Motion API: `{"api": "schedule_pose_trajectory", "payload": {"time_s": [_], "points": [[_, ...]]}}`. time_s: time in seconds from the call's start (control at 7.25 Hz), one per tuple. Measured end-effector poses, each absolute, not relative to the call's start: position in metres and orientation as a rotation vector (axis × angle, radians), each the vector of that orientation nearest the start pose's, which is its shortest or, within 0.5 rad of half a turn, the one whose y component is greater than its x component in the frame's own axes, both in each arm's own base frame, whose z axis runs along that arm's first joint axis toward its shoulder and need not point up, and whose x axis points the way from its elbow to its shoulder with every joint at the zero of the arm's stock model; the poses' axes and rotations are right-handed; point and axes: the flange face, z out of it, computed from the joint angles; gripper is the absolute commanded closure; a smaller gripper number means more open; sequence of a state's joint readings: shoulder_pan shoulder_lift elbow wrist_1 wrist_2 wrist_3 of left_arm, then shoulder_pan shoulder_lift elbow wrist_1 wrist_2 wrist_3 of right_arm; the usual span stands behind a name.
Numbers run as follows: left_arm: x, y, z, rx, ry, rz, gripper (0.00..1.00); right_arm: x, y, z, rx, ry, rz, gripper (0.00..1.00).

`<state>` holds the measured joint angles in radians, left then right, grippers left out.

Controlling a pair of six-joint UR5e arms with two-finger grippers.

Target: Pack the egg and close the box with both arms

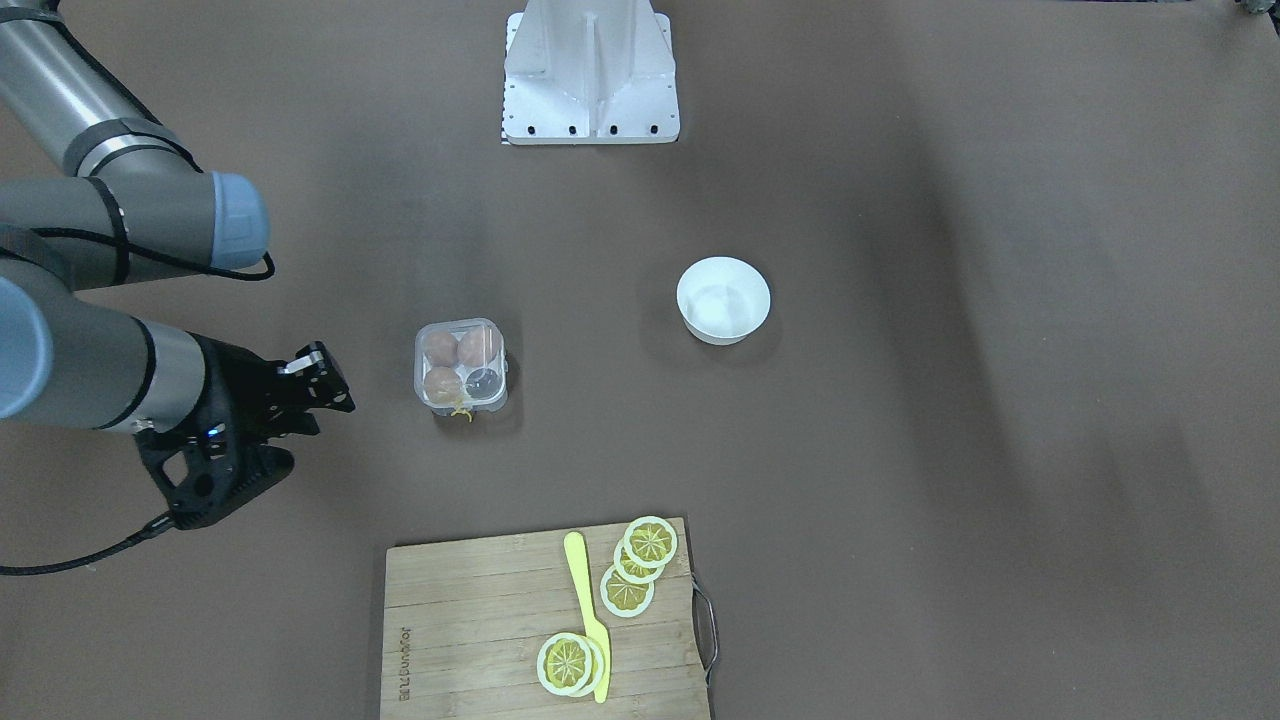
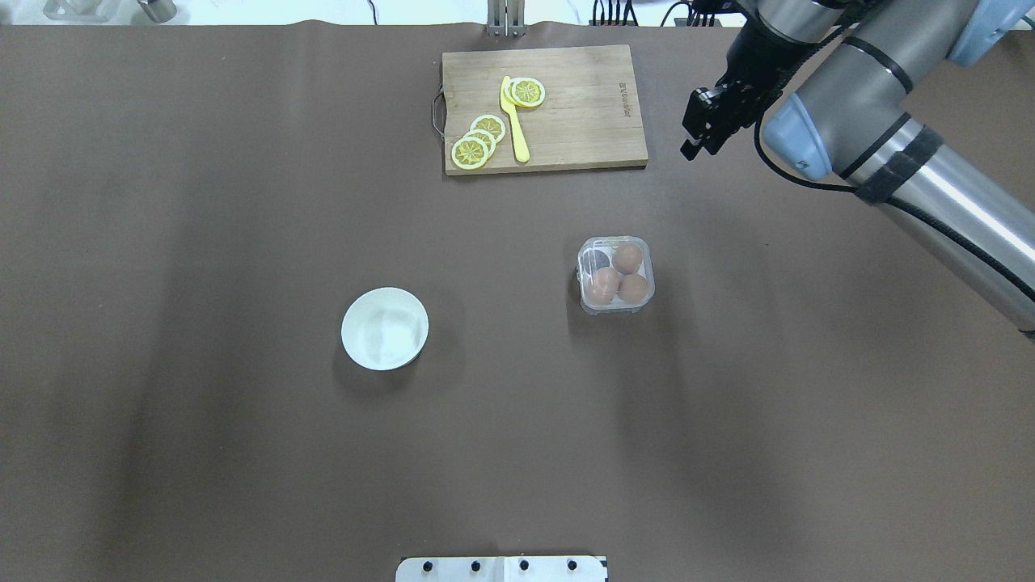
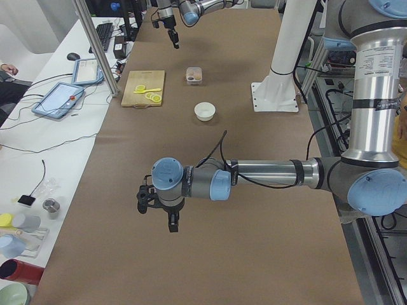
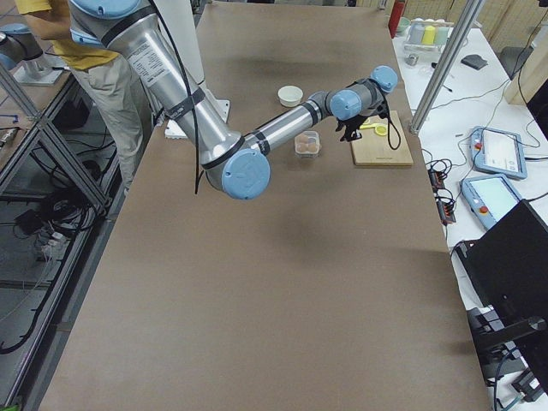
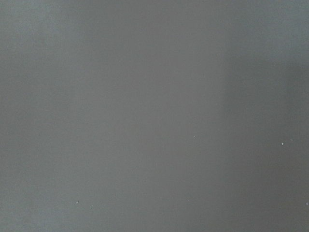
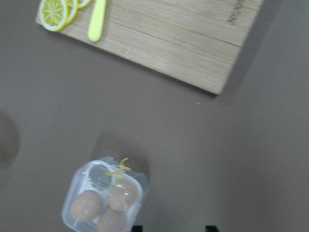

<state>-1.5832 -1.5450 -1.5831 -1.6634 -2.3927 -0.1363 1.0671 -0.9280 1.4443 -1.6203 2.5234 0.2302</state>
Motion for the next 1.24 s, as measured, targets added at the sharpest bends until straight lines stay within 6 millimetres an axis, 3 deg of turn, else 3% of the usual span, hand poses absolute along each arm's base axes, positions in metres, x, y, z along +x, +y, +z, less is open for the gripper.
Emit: {"api": "schedule_pose_trajectory", "payload": {"time_s": [0.41,0.97,1.24], "points": [[-0.066,-0.490,0.647,0.031,0.824,-0.106,0.02,-0.183,-0.628,0.398,0.132,-0.897,-0.329,0.00],[-0.066,-0.492,0.646,0.033,0.824,-0.104,0.02,-0.068,-0.588,0.515,0.120,-0.755,-0.249,0.00],[-0.066,-0.493,0.644,0.038,0.824,-0.101,0.02,-0.033,-0.556,0.568,0.084,-0.713,-0.224,0.00]]}}
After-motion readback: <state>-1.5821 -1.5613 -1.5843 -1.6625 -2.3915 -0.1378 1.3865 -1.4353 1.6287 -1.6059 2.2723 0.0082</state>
